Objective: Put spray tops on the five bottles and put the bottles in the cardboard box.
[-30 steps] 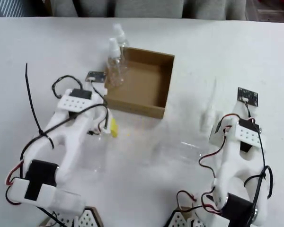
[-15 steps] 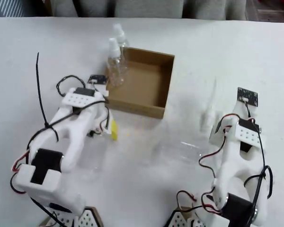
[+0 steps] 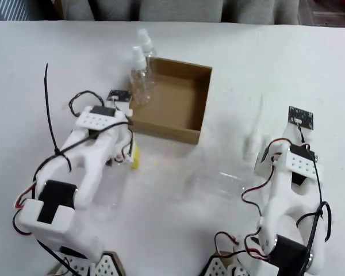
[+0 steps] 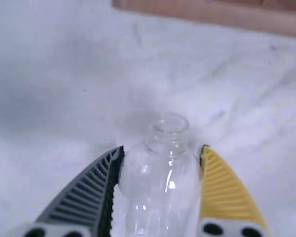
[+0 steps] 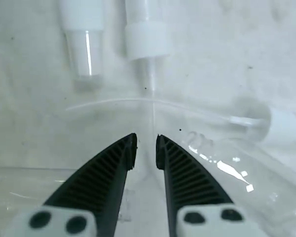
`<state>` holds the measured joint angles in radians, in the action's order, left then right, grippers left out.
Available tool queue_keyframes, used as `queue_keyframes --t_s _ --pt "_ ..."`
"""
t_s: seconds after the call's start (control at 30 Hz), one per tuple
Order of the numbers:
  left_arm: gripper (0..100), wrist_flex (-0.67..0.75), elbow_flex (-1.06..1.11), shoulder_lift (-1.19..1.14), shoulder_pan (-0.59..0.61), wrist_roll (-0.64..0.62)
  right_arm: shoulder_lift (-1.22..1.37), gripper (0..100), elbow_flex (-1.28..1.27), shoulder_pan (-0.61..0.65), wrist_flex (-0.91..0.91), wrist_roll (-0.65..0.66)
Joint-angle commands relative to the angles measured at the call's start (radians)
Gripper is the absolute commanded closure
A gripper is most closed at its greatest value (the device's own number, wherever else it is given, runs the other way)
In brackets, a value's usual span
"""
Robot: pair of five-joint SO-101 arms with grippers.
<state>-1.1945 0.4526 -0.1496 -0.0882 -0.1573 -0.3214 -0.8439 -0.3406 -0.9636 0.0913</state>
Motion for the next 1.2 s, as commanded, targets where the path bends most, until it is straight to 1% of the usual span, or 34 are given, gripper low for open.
queue_keyframes --t_s 0.0,0.1,0.13,0.23,0.3,0.37,0.43,0.57,0.6,0.67,0.73,0.87,1.0,1.17 --pt "97 0.003 -0.072 0.012 0.012 -0.097 -0.005 95.0 0.005 0.002 0.013 0.009" --pt "97 0.005 -0.078 0.008 0.01 -0.253 -0.005 95.0 0.005 0.002 0.013 0.009" --pt "97 0.005 -0.08 0.005 0.01 -0.278 -0.005 95.0 0.005 0.002 0.013 0.009" --pt "97 0.023 -0.074 0.004 0.012 -0.287 -0.005 95.0 0.005 0.002 0.013 0.009" --pt "97 0.028 -0.072 0.004 0.013 -0.282 -0.005 95.0 0.005 0.002 0.013 0.009" --pt "94 0.025 -0.072 0.008 0.024 -0.282 -0.005 95.0 0.005 0.002 0.013 0.009" --pt "87 0.025 -0.072 0.008 0.035 -0.282 -0.005 95.0 0.003 0.002 0.013 0.009" --pt "70 0.002 -0.072 0.01 0.05 -0.284 -0.005 95.0 0.003 0.002 0.013 0.009" --pt "66 -0.006 -0.074 0.012 0.05 -0.284 -0.005 95.0 0.003 0.002 0.013 0.009" --pt "63 -0.028 -0.081 0.012 0.05 -0.282 -0.005 95.0 0.003 0.002 0.013 0.009" --pt "62 -0.038 -0.083 0.013 0.05 -0.279 -0.004 95.0 0.003 0.004 0.013 0.009" --pt "62 -0.064 -0.084 0.013 0.05 -0.21 -0.004 95.0 0.003 0.004 0.013 0.009" --pt "62 -0.115 -0.114 0.013 0.053 -0.199 -0.004 95.0 0.003 0.004 0.013 0.009" --pt "62 -0.169 -0.166 0.013 0.101 -0.094 -0.004 95.0 0.003 0.007 0.013 0.009"
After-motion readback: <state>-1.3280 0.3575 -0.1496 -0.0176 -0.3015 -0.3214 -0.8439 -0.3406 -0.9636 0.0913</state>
